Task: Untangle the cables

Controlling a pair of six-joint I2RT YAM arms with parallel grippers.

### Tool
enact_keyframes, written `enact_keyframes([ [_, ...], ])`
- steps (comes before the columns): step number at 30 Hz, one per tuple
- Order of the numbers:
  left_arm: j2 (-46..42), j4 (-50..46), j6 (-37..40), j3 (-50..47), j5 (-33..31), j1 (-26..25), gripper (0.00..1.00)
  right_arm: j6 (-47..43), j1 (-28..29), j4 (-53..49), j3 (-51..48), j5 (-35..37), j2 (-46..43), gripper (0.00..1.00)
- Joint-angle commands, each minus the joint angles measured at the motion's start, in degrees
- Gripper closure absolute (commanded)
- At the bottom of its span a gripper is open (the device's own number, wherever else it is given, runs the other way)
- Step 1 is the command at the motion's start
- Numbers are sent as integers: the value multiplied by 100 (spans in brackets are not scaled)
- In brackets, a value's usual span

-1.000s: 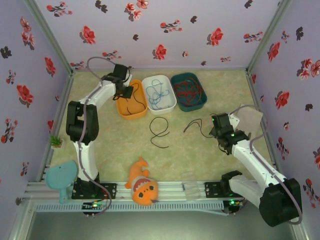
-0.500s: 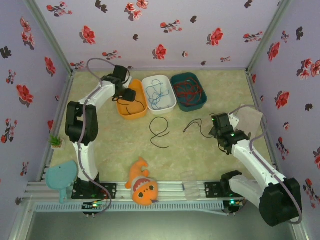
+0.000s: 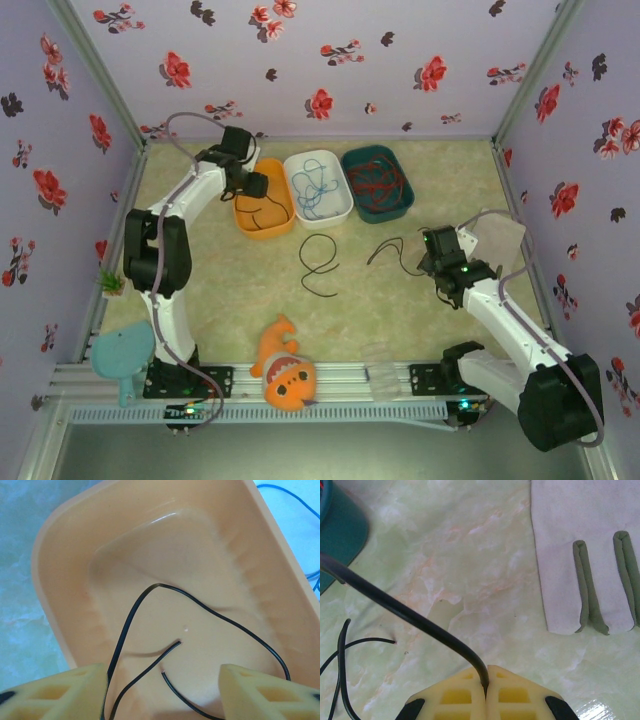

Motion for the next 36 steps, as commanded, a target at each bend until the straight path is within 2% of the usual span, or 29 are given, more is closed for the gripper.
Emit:
enact_keyframes([
  [1,169,-160,-63,168,-12,49,46,36,-28,126,73,2,-61,100],
  [7,286,-164,-21,203,-127,50,47,45,-34,170,60,-23,-8,100],
  [12,477,-106,-7,258,-121,51,56,41,-26,201,99,-55,39,100],
  [22,714,158,-99,280,152,41,58,-127,-25,95,350,-102,73,100],
  [26,430,372,-269,102,492,12,53,-199,-18,80,464,-101,20,100],
  [30,-53,462,-382,-137,610,-67,44,-392,17,96,603,-480,-120,100],
  [36,-1027,862,-594,-806,979,-231,38,-663,55,311,855,-1286,-454,100],
])
